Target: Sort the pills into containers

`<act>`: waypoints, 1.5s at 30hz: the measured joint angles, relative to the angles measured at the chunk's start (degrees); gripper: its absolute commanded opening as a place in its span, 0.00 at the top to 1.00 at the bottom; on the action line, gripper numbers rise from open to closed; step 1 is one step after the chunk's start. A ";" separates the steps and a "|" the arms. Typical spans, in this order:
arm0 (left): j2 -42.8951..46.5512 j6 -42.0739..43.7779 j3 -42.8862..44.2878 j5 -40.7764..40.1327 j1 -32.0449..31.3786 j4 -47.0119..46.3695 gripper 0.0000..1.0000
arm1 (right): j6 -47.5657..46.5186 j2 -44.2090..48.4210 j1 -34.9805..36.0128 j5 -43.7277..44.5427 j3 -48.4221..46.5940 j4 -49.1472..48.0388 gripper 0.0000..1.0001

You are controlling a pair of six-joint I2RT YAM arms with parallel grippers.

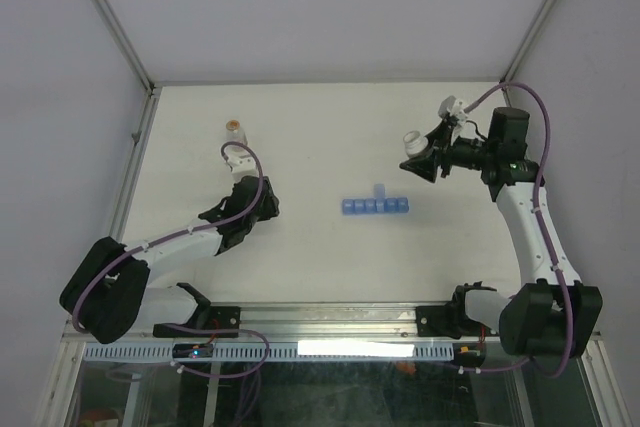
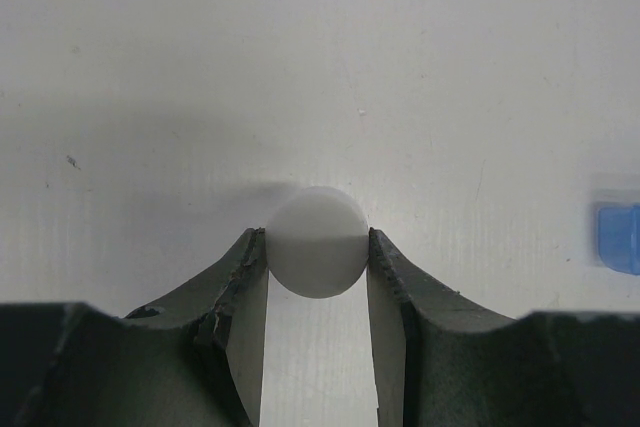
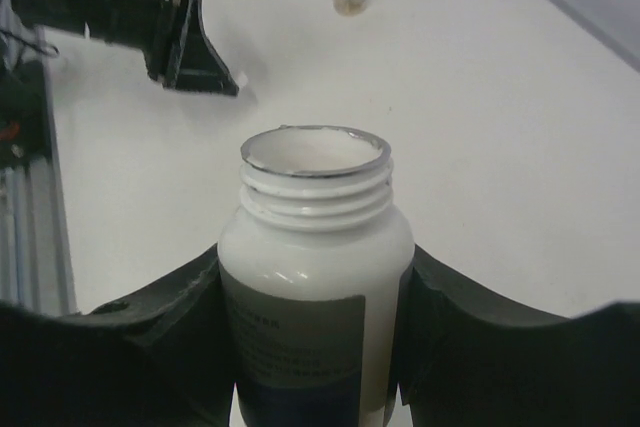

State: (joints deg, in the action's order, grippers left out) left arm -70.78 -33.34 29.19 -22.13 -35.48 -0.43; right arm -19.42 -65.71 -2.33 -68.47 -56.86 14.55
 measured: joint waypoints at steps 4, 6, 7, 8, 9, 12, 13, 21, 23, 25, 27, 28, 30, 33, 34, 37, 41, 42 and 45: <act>-3.50 -0.02 0.00 0.09 0.35 -0.90 0.85 | -19.15 -0.70 0.15 3.48 -0.39 16.65 0.97; -4.74 -0.02 -0.02 0.04 0.35 -1.01 0.74 | -25.53 -0.74 0.68 5.44 -0.37 21.51 0.97; -5.09 -0.02 -0.07 0.02 0.35 -1.05 0.67 | -28.26 -0.94 1.11 6.62 -0.37 23.43 0.97; -5.31 -0.02 -0.11 0.00 0.35 -1.07 0.62 | -30.53 -1.27 1.64 7.80 -0.35 24.92 0.97; -5.40 -0.02 -0.11 -0.02 0.35 -1.16 0.57 | -32.70 -1.77 2.34 9.14 -0.24 26.25 0.97; -5.40 -0.07 -0.11 -0.26 0.35 -1.81 0.44 | -37.59 -3.61 4.55 13.38 0.90 28.74 0.97; -5.40 -0.07 -0.15 -0.31 0.35 -2.10 0.42 | -38.53 -4.15 5.18 14.58 1.36 29.22 0.97; 0.37 0.15 -3.06 0.61 0.35 -2.62 0.29 | -42.64 -7.93 9.53 24.72 3.32 31.01 0.97; 4.96 0.81 -4.63 2.97 0.35 -3.74 0.25 | -42.86 -9.33 10.36 27.12 3.32 30.95 0.97; 10.01 1.70 -7.08 6.93 0.37 -6.84 0.18 | -43.06 -11.43 11.28 29.90 3.32 30.84 0.96; 15.34 2.67 -10.82 13.35 0.35 -12.57 0.09 | -43.10 -13.00 12.41 31.74 3.32 30.77 0.96; 17.59 2.60 -13.18 17.27 0.37 -16.76 0.02 | -43.10 -13.92 12.81 32.79 3.32 30.77 0.96; 19.82 1.73 -18.05 25.92 0.33 -26.88 0.01 | -43.10 -15.56 13.33 34.40 3.21 30.80 0.95; 17.79 0.13 -21.64 33.83 -0.70 -37.90 0.01 | -43.08 -17.77 13.57 36.59 2.47 31.01 0.96; 16.55 0.02 -21.90 34.93 -1.46 -40.13 0.01 | -43.06 -18.38 13.70 37.13 2.05 31.15 0.96; 12.20 0.42 -21.86 35.93 -5.16 -45.40 0.01 | -43.06 -20.04 14.21 39.08 0.50 31.43 0.95; 6.29 2.01 -20.04 35.21 -9.55 -46.86 0.01 | -43.04 -21.53 15.61 41.31 -1.03 31.87 0.95; 5.09 2.43 -19.34 34.95 -10.01 -46.82 0.01 | -43.01 -21.88 15.96 41.72 -1.29 32.00 0.95; 2.95 2.93 -17.25 33.55 -10.69 -46.31 0.01 | -42.95 -23.26 16.87 43.06 -2.08 32.39 0.95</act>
State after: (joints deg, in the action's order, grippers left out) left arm -67.83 -30.41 11.94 11.42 -46.17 -46.74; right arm -62.37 -88.97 14.55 -25.41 -58.94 46.94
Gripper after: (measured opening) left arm 0.990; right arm 0.545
